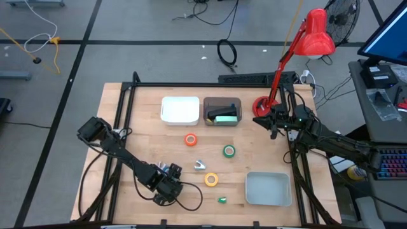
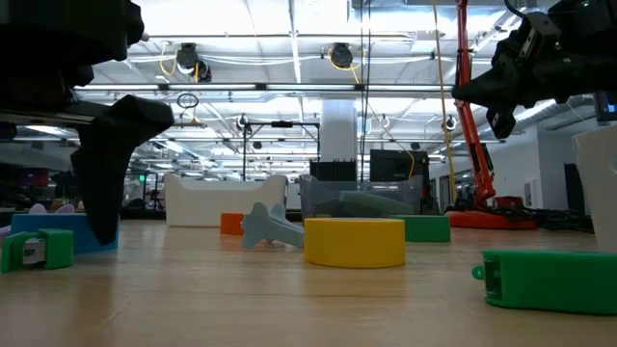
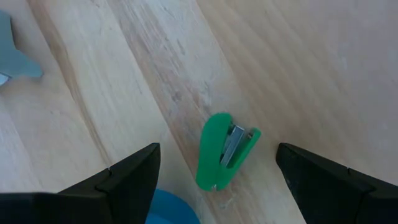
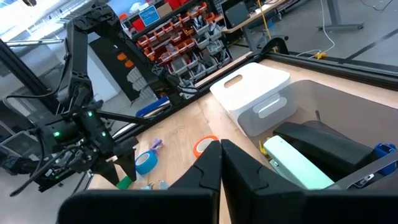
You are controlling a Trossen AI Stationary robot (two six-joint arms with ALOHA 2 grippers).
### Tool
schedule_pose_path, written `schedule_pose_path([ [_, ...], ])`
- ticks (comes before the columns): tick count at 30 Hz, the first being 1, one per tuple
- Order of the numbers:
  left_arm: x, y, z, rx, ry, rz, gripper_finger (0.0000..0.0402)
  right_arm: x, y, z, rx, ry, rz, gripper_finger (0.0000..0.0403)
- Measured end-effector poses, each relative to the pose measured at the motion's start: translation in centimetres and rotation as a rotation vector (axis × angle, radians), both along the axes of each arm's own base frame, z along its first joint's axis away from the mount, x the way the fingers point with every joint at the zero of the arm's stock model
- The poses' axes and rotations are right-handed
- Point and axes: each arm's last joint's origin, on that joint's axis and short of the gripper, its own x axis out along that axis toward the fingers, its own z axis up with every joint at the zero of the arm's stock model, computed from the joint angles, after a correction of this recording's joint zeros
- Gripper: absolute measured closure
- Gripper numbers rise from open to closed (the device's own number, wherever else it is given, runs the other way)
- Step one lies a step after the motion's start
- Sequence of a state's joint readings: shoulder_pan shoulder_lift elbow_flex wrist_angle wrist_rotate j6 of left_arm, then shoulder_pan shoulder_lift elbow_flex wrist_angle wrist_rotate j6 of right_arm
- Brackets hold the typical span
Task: Pick and place Stapler, Stapler remover, tape
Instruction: Put the green stapler into the black bin
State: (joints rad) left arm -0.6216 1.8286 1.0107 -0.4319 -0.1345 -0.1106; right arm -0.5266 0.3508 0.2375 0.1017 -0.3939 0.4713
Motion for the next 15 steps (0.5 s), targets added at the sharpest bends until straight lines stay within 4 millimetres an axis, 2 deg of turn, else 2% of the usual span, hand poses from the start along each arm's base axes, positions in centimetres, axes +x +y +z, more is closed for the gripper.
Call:
schedule_pose_path([
  [4, -0.12, 0.07, -0.07, 0.009, 0.015, 0.002, 0.0084, 0.0, 0.0, 0.0, 0.0, 0.0, 0.0, 0.0399],
  [15, -0.24, 0.13, -0.23, 0.002, 0.039, -0.007, 0.0204, 0.0, 0.0, 0.0, 0.001, 0.0, 0.0, 0.0399],
])
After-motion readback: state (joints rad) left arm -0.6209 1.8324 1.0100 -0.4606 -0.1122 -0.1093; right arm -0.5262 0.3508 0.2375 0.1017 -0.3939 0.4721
